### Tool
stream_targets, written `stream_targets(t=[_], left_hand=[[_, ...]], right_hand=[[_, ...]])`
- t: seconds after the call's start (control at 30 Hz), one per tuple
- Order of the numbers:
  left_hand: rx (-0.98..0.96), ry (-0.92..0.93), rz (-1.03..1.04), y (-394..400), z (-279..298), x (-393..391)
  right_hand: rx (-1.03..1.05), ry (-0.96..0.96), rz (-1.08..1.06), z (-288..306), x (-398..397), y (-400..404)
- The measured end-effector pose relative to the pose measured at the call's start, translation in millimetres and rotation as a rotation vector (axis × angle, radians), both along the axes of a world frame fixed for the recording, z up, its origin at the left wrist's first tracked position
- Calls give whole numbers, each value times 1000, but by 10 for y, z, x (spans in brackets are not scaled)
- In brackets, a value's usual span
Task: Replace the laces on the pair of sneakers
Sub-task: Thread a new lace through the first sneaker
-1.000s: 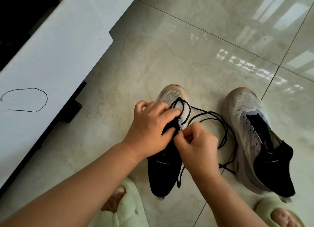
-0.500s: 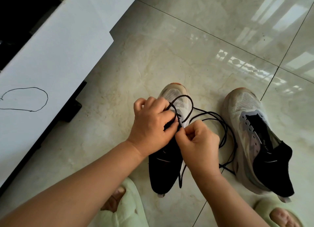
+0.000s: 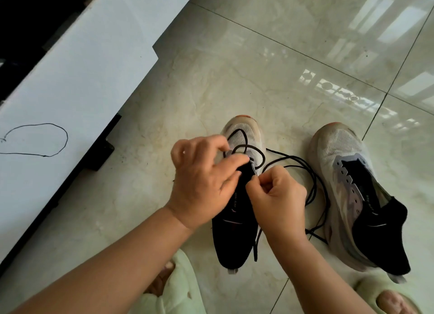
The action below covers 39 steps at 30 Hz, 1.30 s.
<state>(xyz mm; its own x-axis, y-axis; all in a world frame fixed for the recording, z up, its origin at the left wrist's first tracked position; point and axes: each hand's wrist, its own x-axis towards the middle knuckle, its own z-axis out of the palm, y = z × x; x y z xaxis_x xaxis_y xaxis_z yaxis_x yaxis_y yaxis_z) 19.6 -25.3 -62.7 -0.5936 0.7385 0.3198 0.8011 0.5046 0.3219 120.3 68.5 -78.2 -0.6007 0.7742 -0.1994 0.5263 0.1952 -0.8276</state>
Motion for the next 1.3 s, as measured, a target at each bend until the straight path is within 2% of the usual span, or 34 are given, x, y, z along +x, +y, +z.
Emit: stream_targets(t=[0.13,0.37,0.57,0.83,1.1,1.23,1.3], left_hand=[[-130,-45,-29,140,-26,3],[-100,-92,-53,114,-75,-5],[-155,-114,-2,245,-31,-6],[-186,-303,-108,40,55,73],[-328,-289,163,-161,67,-39],[-267,-345,54,44,97,-21],[-312,-337,-9,177,61,8]], right_hand=[[24,5,32,10,-4,-31],[0,-20,-42,-10,-10,83],[1,18,66,21,-37,74],[-35,-90,-108,-41,-46,184],[-14,-68,-46,-29,-67,184],[3,-58,-31,-42,-93,182],[9,-62,-16,-48,-94,180]])
